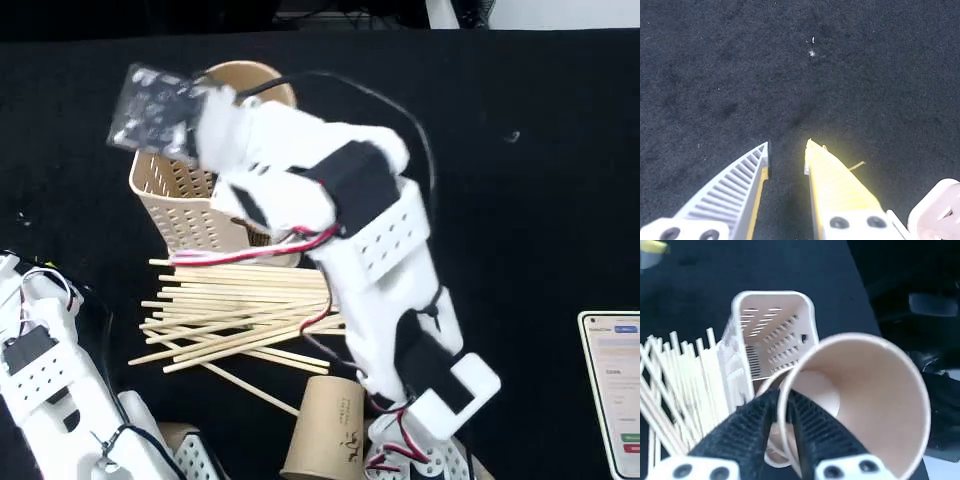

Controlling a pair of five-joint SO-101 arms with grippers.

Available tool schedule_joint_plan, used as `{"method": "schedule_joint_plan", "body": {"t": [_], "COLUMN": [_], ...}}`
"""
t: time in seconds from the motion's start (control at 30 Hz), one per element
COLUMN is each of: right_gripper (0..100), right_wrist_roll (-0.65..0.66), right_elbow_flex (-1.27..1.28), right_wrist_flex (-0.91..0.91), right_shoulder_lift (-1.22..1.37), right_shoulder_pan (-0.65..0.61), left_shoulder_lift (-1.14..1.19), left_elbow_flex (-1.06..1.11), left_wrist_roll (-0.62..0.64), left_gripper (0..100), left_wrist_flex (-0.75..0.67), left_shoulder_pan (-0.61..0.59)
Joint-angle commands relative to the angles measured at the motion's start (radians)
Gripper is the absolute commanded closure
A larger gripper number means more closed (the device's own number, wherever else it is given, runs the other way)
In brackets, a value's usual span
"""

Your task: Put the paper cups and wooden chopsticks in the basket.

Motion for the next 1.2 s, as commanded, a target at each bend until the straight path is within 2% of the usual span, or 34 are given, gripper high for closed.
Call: {"method": "schedule_joint_plan", "body": {"t": [0.0, 0.27, 0.47, 0.6, 0.77, 0.87, 1.0, 1.17], "right_gripper": [98.8, 96.7, 77.9, 81.0, 81.5, 81.5, 81.5, 81.5], "right_wrist_roll": [-0.002, -0.003, -0.110, -0.175, -0.221, -0.218, -0.181, -0.126], "right_elbow_flex": [0.021, 0.070, 0.054, 0.142, 0.556, 0.901, 1.297, 1.569], "right_wrist_flex": [0.029, 0.031, 0.031, 0.034, 0.034, 0.031, 0.012, -0.018], "right_shoulder_lift": [-0.002, -0.010, -0.114, -0.268, -0.585, -0.803, -1.067, -1.204], "right_shoulder_pan": [-0.026, -0.020, -0.023, -0.026, -0.044, -0.106, -0.249, -0.362], "left_shoulder_lift": [-0.017, -0.017, -0.017, -0.017, -0.017, -0.017, -0.017, -0.017], "left_elbow_flex": [-0.024, -0.024, -0.024, -0.024, -0.024, -0.024, -0.024, -0.024], "left_wrist_roll": [0.008, 0.008, 0.008, 0.008, 0.008, 0.008, 0.008, 0.008], "left_gripper": [87, 87, 87, 87, 87, 87, 87, 87], "left_wrist_flex": [-0.017, -0.017, -0.017, -0.017, -0.017, -0.017, -0.018, -0.020], "left_shoulder_pan": [-0.001, -0.001, -0.001, -0.001, -0.001, -0.001, 0.001, 0.001]}}
